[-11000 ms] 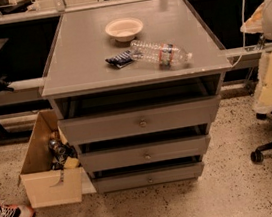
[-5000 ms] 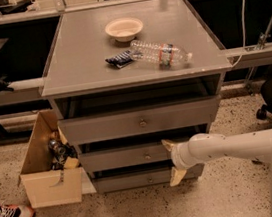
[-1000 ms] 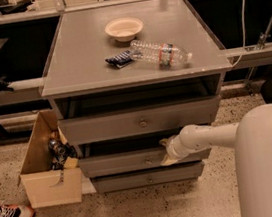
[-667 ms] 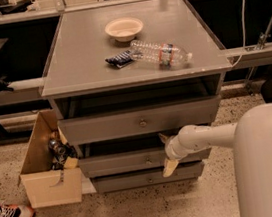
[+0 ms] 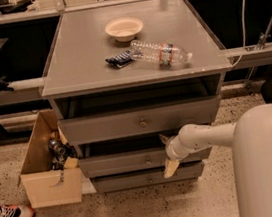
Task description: Open middle drawer
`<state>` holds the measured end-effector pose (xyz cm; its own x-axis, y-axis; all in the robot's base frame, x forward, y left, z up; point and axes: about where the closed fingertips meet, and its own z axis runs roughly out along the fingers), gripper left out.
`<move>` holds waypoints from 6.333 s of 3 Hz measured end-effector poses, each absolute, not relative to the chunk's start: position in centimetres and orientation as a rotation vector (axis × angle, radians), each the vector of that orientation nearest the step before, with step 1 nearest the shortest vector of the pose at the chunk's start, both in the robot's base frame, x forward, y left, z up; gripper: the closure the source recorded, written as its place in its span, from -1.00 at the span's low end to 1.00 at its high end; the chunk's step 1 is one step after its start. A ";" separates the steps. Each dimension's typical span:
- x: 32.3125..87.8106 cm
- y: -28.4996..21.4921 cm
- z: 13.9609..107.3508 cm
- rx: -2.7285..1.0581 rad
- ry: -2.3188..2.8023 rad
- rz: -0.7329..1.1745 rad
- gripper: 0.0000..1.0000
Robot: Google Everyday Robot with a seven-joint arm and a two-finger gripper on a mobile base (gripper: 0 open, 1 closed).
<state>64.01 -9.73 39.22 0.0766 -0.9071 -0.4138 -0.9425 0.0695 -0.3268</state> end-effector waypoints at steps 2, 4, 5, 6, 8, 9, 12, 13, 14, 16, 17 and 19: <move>60.3 -8.6 38.4 -1.974 1.888 0.098 -0.69; 58.2 -8.0 38.5 -2.010 1.923 0.118 0.27; 58.2 -8.0 39.1 -2.010 1.923 0.118 0.70; 58.2 -8.0 39.8 -2.010 1.923 0.119 1.00; 57.4 -7.4 40.1 -2.020 1.908 0.169 1.00; 57.4 -7.5 40.2 -2.020 1.908 0.169 1.00; 57.4 -7.5 40.2 -2.020 1.908 0.169 -0.38; 57.4 -7.5 40.2 -2.020 1.908 0.169 -0.97; 57.4 -7.5 40.2 -2.020 1.908 0.169 -1.00; 54.1 -5.1 40.5 -2.059 1.850 0.319 -1.00; 52.1 -4.0 40.1 -2.081 1.838 0.398 -0.62; 49.8 -3.7 41.1 -2.064 1.813 0.458 0.45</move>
Offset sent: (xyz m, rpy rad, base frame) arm -0.0754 0.0270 -0.0139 -0.1913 0.1725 0.0513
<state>49.84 -3.67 41.07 0.1270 -0.8772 -0.4631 -0.9919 -0.1164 -0.0515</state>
